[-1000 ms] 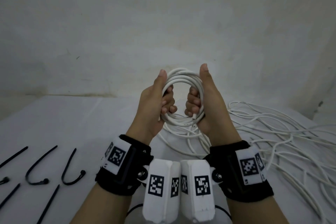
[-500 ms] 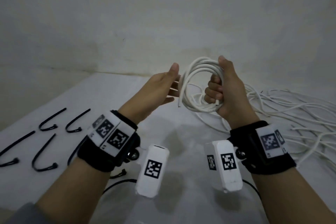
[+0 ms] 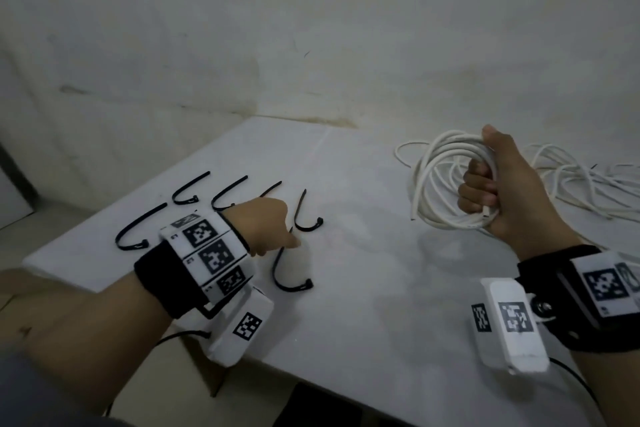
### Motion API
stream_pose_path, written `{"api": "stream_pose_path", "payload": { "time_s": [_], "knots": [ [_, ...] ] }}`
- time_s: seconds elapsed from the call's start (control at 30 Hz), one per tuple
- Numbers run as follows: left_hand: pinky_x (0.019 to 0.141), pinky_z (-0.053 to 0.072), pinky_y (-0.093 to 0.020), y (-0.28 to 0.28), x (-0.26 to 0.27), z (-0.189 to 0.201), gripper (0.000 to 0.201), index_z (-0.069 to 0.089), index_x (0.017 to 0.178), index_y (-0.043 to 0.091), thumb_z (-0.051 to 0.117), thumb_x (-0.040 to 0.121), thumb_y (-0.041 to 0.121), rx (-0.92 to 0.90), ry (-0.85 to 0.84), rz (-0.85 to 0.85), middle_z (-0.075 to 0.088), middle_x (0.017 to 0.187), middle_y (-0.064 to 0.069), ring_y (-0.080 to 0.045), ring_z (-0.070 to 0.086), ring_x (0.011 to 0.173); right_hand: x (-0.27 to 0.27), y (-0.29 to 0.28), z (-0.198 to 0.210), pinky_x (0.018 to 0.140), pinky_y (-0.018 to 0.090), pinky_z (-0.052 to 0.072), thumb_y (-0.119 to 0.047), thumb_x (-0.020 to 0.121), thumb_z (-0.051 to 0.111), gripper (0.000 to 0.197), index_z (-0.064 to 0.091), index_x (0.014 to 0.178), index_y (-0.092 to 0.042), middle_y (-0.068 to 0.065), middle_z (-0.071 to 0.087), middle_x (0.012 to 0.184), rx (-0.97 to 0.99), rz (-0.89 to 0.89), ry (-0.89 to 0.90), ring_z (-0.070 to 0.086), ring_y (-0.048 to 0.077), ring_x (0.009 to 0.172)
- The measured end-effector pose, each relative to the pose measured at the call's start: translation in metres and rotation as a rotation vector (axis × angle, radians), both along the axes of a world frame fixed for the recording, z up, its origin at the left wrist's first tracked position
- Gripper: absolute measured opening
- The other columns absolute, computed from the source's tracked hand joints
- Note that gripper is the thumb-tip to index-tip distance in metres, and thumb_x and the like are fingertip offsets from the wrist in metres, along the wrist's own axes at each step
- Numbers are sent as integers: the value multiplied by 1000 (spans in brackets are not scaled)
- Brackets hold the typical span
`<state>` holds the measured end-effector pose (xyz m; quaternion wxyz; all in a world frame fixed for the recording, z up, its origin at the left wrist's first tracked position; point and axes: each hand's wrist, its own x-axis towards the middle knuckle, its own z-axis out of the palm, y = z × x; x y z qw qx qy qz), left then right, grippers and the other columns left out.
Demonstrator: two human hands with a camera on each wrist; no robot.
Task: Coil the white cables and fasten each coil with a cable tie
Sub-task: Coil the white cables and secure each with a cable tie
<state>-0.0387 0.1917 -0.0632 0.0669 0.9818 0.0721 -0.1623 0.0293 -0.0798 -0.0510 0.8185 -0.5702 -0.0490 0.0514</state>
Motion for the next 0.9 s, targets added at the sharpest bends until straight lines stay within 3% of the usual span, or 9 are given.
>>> {"api": "stream_pose_path", "payload": {
  "time_s": [0.1,0.13,0.23,0.3,0.37,0.47,0.6,0.77,0.9],
  "knots": [
    [54,42,-19,-5,-2,-3,27,55,89,5,59,92,32,90,84,5,52,60,0,-10,47,50,-1,1,-1,33,15,24,-51,91,48,51,33,56,-17,-7,22,36,-14,4,-7,22,7,27],
    [54,41,-20,-7,-3,-4,26,54,88,4,60,91,29,102,97,8,50,61,1,-10,46,51,-1,1,-1,33,15,24,-51,91,48,51,33,56,-17,-7,22,36,-14,3,-8,22,7,27],
    [68,48,-25,-9,-1,-8,34,45,62,10,60,90,21,105,107,-2,49,61,0,-10,44,53,-1,1,-1,33,15,24,-51,92,47,51,33,56,-17,-7,22,36,-14,-1,-4,22,7,27],
    [77,50,-28,-7,0,-8,32,46,61,10,58,90,17,76,107,2,54,64,-1,-11,48,56,-1,2,-2,34,15,23,-51,92,47,52,34,55,-17,-6,22,36,-14,-1,-2,22,7,27],
    [74,52,-28,-5,0,-5,26,56,68,4,54,91,14,17,118,17,68,69,-4,-15,57,61,-1,1,-3,34,14,23,-50,92,47,53,35,53,-17,-6,23,36,0,-1,0,22,8,27],
    [59,51,-21,-11,-6,12,18,58,94,3,47,97,17,-321,27,83,74,82,-14,-19,67,65,-1,0,-3,34,16,23,-50,92,47,51,34,56,-16,-6,24,36,28,-25,-8,23,8,28],
    [52,54,-22,-41,-13,38,8,49,96,11,47,99,18,-895,-175,78,68,73,-7,-18,70,59,-3,-2,-3,35,17,22,-49,93,47,51,35,57,-15,-5,24,37,56,-136,-32,25,9,28],
    [54,54,-23,-93,-10,45,8,62,97,8,57,92,7,-1052,-272,-100,66,65,-4,-11,59,48,-3,-7,-1,38,20,21,-45,91,54,51,36,55,-14,-3,25,37,41,-336,-33,24,12,30],
    [51,51,-20,-124,-2,38,10,67,94,2,58,90,0,-1142,-213,-116,69,63,-7,-7,57,43,0,-13,-1,40,23,24,-45,90,57,52,38,53,-13,-2,28,36,30,-460,-66,26,14,30]
  ]
}}
